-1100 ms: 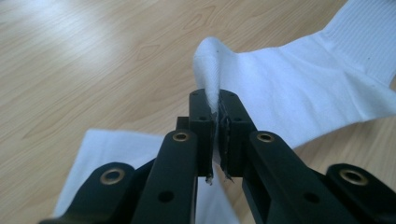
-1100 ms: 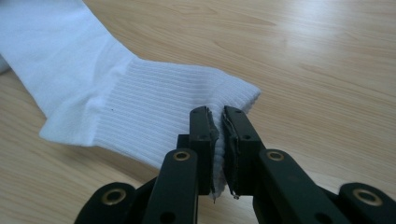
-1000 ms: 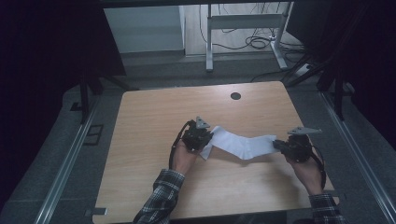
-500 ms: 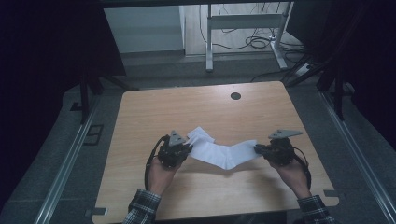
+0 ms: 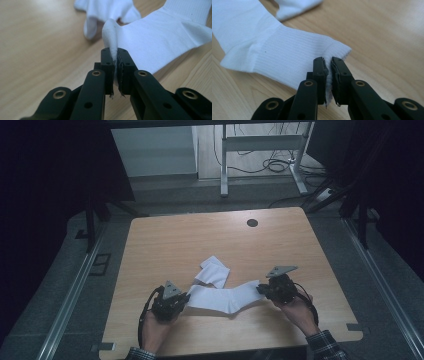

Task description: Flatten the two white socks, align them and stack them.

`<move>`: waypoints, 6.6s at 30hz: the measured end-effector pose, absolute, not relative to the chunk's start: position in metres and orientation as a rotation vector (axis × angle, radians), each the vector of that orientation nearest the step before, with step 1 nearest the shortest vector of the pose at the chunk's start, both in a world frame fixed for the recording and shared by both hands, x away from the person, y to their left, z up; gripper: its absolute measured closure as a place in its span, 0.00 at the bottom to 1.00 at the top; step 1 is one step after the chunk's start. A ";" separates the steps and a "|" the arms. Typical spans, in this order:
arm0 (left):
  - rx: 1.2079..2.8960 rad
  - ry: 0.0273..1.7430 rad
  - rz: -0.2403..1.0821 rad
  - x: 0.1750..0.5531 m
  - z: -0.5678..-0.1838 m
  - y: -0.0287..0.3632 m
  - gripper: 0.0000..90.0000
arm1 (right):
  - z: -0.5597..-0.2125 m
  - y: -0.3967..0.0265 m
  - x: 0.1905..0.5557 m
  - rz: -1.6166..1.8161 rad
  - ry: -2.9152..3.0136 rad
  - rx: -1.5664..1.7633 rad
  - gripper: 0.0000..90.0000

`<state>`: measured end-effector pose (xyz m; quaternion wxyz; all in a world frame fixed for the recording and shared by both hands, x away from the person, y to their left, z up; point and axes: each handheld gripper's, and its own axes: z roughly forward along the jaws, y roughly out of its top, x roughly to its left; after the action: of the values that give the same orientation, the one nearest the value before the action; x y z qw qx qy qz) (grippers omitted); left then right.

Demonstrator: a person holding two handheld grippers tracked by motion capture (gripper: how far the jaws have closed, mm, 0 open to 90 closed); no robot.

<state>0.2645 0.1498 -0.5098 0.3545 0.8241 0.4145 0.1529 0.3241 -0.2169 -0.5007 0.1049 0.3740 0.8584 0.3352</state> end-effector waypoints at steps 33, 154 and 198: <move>2.022 1.141 0.388 0.357 -0.489 0.130 0.68 | -0.517 -0.277 0.337 0.892 2.419 1.201 0.67; 2.114 1.305 0.469 0.382 -0.532 0.151 0.62 | -0.524 -0.195 0.397 0.939 2.440 1.196 0.66; 2.030 1.137 0.408 0.351 -0.483 0.161 0.95 | -0.478 -0.208 0.387 1.084 2.391 1.173 0.95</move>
<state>0.3510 0.1613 -0.4833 0.3799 0.7950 0.4452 0.1596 0.3867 -0.2083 -0.4784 0.1330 0.4043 0.8241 0.3737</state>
